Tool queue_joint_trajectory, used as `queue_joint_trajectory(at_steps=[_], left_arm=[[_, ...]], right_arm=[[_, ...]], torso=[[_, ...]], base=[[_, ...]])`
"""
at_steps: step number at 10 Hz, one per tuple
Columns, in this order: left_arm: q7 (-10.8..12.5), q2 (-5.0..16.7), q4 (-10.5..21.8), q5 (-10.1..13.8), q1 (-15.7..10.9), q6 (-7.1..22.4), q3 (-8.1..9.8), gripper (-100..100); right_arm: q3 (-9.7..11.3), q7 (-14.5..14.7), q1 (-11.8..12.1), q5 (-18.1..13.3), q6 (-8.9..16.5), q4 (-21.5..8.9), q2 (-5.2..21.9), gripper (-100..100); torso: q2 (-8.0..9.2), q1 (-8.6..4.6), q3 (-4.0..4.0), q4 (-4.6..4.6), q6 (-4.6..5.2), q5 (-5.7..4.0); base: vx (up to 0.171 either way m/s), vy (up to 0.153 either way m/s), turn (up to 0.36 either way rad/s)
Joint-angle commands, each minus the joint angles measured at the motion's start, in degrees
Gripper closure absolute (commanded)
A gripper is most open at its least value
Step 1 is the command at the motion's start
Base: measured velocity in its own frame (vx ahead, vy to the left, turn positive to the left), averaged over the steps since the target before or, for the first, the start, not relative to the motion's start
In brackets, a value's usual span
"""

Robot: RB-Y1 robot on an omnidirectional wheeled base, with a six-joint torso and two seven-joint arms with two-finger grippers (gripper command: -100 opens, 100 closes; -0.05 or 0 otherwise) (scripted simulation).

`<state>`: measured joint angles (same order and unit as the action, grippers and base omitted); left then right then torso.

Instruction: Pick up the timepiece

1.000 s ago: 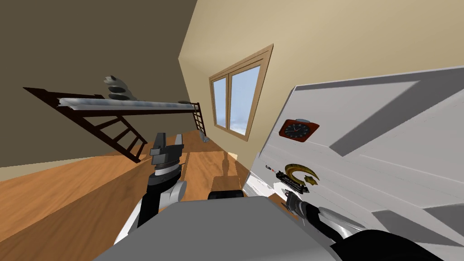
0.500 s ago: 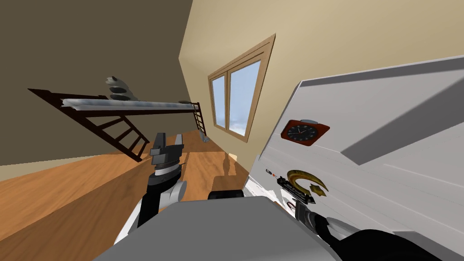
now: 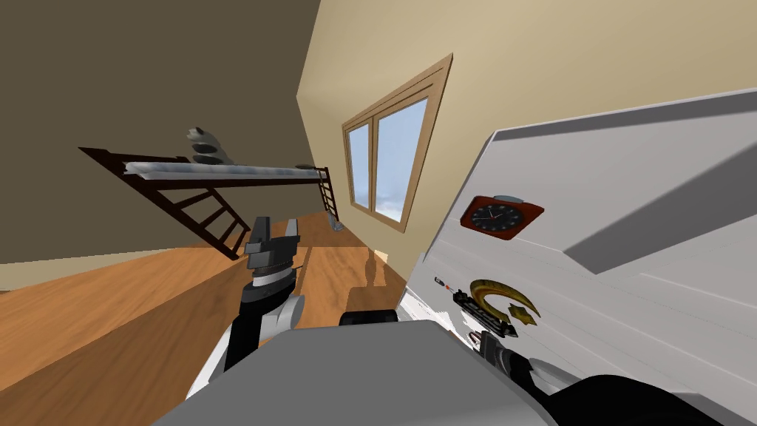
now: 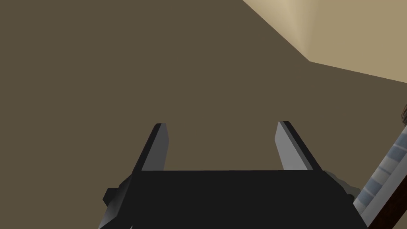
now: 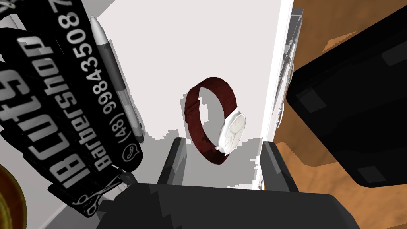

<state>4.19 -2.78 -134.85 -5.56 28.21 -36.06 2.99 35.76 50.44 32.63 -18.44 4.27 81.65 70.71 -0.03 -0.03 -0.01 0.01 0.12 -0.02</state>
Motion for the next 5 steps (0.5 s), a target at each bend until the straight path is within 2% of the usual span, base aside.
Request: queue_joint_trajectory(at_steps=[1,4,5], left_arm=[[0.00,0.00,0.00,0.00,0.00,0.00,0.00,0],[0.00,0.00,0.00,0.00,0.00,0.00,0.00,0],[0.00,0.00,0.00,0.00,0.00,0.00,0.00,0]], right_arm=[[0.00,0.00,0.00,0.00,0.00,0.00,0.00,100],[-0.01,0.00,-0.01,0.00,-0.08,0.08,0.03,100],[0.00,0.00,0.00,0.00,-0.08,0.08,0.02,0]], torso=[[0.00,0.00,0.00,0.00,0.00,0.00],[-0.04,-0.21,-0.03,-0.01,0.01,-0.15],[-0.04,-0.22,-0.03,-0.01,0.01,-0.15]], base=[[0.000,0.000,0.000],[0.000,0.000,0.000],[0.000,0.000,0.000]])
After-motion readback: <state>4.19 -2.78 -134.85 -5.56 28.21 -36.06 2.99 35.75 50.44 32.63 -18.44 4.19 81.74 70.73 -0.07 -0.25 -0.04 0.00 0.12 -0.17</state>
